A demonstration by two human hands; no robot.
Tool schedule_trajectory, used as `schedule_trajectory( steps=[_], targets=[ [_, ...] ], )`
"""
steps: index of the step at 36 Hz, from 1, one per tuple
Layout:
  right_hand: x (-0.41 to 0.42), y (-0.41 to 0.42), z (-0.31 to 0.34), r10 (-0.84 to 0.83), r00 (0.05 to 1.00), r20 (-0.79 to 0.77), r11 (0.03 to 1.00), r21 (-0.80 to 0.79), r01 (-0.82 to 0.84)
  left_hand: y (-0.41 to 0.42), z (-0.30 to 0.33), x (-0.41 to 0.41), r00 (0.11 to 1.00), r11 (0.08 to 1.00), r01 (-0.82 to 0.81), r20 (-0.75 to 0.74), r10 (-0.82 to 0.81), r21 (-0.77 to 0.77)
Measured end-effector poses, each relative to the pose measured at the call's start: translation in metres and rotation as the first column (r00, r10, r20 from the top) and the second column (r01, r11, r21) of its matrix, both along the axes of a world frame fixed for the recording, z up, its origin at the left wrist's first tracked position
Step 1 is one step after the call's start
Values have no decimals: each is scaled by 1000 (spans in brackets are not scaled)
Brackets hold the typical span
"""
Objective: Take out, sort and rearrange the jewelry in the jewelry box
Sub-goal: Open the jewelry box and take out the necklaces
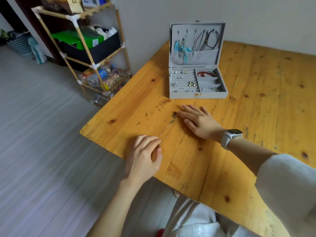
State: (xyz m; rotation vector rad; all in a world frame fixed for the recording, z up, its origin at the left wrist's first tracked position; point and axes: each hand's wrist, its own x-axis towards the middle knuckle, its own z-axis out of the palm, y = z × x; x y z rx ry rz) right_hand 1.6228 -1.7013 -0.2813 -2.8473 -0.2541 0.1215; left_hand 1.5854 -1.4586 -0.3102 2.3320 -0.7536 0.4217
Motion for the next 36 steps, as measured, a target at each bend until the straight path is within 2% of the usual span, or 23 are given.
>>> schedule_trajectory(
  steps=[6,11,16,19,22,26,32,36],
  targets=[
    [25,-3,42,-131,979,155,978,183,102,-20,42,59,998,999,-44,-34,44,-6],
    [74,-15,81,-280,950,137,917,333,222,-57,89,135,997,995,-50,-52,54,82],
    [131,-33,104,-432,891,139,813,489,317,-97,127,209,999,986,-54,12,52,156],
    [168,-45,105,-492,864,101,724,599,342,-122,138,251,999,977,-49,-11,53,208],
    [203,-52,100,-550,829,101,669,647,365,-145,143,287,998,964,-32,-45,46,262],
    [242,-55,98,-633,766,115,604,692,396,-162,140,322,998,945,-47,-17,56,325],
    [264,-44,93,-695,716,59,580,635,511,-164,126,339,998,976,-39,60,27,215],
    [269,-38,88,-717,697,10,469,747,472,-160,121,339,997,989,-8,71,-3,149]
  ],
)
